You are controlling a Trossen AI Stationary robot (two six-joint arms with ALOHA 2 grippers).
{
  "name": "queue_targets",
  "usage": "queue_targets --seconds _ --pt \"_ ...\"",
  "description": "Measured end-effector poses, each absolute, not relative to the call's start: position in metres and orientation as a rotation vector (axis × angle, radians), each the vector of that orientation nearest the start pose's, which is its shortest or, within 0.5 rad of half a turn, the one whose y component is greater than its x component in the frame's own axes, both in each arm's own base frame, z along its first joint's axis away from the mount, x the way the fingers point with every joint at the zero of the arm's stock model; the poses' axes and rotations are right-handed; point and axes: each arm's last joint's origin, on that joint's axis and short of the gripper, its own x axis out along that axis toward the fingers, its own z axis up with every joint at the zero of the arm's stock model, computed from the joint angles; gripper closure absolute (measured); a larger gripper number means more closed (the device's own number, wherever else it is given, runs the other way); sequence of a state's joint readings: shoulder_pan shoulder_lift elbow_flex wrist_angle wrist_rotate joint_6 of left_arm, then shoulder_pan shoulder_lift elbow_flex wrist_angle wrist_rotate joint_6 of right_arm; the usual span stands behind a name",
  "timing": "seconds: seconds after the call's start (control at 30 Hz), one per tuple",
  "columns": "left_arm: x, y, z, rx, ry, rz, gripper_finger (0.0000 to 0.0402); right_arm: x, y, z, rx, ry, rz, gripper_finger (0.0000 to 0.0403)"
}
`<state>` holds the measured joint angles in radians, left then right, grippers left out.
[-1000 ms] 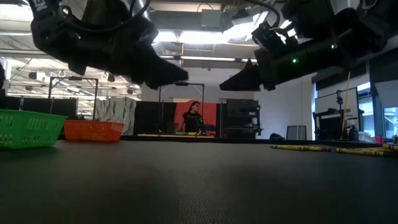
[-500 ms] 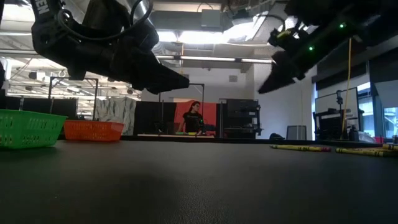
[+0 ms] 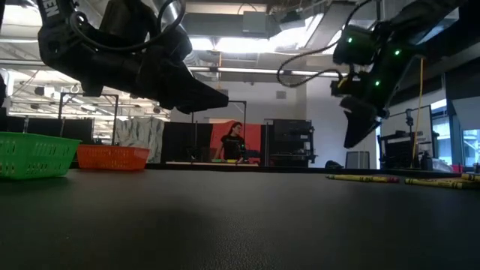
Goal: Sort crayons
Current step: Put the green crayon into the orange bin
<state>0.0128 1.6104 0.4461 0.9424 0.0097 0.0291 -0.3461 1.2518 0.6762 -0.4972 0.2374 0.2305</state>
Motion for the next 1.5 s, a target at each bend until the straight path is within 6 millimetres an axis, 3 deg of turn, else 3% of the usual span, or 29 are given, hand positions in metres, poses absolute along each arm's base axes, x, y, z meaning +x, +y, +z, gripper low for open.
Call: queue_targets --seconds 0.53,1.3,1.5 --pt "0.276 0.003 0.143 0.03 0.239 0.001 0.0297 0.212 -0.121 0.143 0.407 1.136 -0.627 0.027" --pt "0.277 0.004 0.144 0.034 0.235 0.026 0.0297 0.213 -0.122 0.132 0.406 1.202 -0.634 0.0271" --pt "0.277 0.004 0.144 0.034 0.234 0.026 0.0297 0.214 -0.121 0.131 0.412 1.202 -0.626 0.0318"
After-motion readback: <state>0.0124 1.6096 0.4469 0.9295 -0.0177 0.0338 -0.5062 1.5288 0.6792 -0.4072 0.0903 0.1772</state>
